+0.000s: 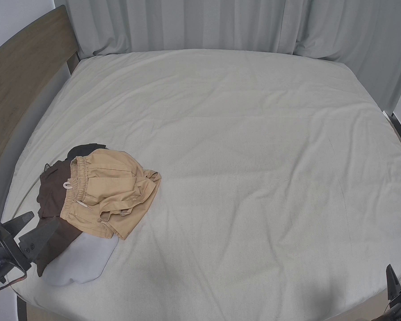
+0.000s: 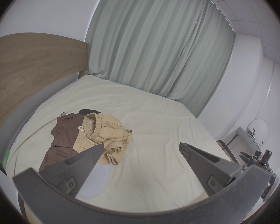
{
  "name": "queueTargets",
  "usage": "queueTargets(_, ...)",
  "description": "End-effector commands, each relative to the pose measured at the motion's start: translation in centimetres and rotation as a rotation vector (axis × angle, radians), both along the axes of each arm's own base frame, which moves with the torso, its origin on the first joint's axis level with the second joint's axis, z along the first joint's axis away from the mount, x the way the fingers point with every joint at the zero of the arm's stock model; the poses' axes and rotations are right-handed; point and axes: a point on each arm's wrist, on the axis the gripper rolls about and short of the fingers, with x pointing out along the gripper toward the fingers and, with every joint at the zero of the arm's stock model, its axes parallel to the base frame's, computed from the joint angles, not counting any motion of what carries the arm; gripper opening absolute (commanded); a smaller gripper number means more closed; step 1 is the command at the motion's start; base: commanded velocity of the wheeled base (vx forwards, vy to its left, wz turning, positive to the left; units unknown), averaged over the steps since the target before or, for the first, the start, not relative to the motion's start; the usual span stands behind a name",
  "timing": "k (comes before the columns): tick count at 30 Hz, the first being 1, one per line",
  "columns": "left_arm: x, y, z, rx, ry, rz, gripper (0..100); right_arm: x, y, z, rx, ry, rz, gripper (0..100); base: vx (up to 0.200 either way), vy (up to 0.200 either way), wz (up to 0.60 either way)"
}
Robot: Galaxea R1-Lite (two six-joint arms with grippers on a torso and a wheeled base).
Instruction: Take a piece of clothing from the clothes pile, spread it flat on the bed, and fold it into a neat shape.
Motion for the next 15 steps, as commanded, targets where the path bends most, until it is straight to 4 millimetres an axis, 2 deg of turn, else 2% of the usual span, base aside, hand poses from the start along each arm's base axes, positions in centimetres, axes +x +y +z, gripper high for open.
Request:
queueTargets(1, 1.7, -0.2, -0.4, 0.009, 0.070, -0.007, 100, 0.1, 0.0, -0.5, 0.000, 0.012, 0.001, 100, 0.000, 0.000, 0.00)
queueTargets(5, 3.0, -0.2, -0.2, 0.006, 0.087, 0.000, 100, 0.1, 0.0, -0.5, 0.001, 0.012, 0.001, 100, 0.000, 0.000, 0.00)
queueTargets(10, 3.6, -0.2, -0.2, -0.006, 0.093, -0.033, 100, 0.1, 0.0, -0.5, 0.003, 0.011, -0.001, 100, 0.000, 0.000, 0.00)
queueTargets(15, 5.8, 0.7, -0.3, -0.032, 0.124, -0.059, 100, 0.1, 0.0, -0.5, 0.001, 0.011, 0.001, 100, 0.000, 0.000, 0.00)
